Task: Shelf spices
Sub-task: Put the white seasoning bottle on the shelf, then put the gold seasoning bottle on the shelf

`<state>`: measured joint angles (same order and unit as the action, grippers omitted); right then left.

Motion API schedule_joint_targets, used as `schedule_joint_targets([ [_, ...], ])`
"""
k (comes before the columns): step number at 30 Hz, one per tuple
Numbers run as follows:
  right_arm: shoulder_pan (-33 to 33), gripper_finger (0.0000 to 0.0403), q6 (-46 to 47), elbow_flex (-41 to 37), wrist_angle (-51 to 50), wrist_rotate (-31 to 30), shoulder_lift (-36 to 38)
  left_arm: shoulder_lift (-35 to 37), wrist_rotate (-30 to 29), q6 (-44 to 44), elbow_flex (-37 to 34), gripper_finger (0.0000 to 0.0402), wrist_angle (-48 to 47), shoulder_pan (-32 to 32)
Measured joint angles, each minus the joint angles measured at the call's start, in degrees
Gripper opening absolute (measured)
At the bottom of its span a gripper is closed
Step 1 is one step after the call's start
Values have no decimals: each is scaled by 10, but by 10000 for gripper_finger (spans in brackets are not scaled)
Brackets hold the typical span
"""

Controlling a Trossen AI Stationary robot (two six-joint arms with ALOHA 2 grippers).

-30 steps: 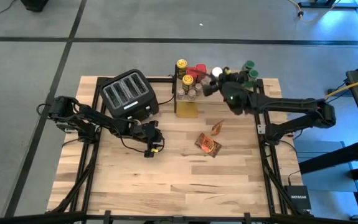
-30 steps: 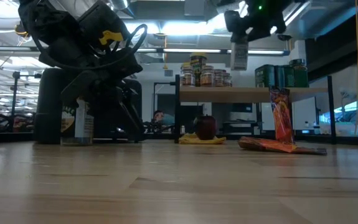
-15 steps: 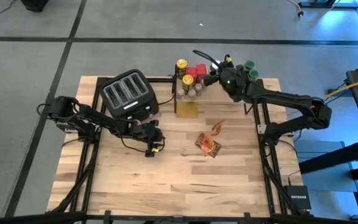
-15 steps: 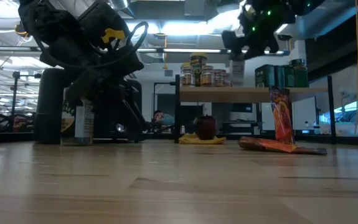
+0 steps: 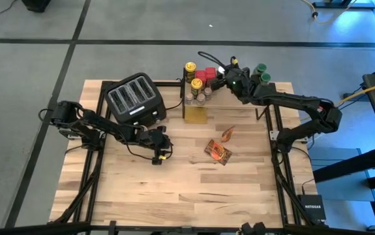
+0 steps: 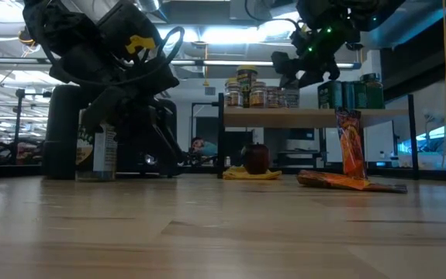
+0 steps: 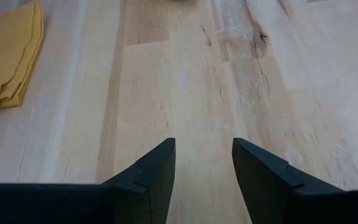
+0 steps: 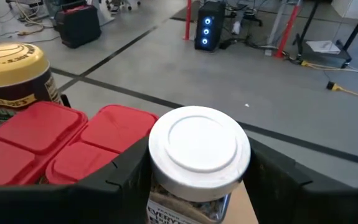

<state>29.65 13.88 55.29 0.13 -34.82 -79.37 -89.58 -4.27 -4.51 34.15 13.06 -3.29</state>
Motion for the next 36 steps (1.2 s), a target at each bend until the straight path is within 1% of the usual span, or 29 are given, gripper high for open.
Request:
schedule_joint_targets([
  [10, 0, 252, 7, 0, -3, 15, 0, 0, 0, 3, 0, 153, 0, 0],
  [19, 0, 256, -22, -1, -3, 15, 7, 0, 0, 11, 0, 153, -5, 0],
  [23, -1, 256, -24, -1, -2, 17, 31, 0, 0, 11, 0, 153, -5, 0],
  [27, -2, 257, -24, -1, -3, 40, 57, 0, 0, 11, 0, 153, -5, 0],
  [32, -30, 257, -43, -1, -2, 44, 90, 0, 0, 11, 0, 153, -5, 0],
  [36, -77, 257, -76, -1, -2, 44, 119, 3, 0, 27, 7, 153, -10, 0],
])
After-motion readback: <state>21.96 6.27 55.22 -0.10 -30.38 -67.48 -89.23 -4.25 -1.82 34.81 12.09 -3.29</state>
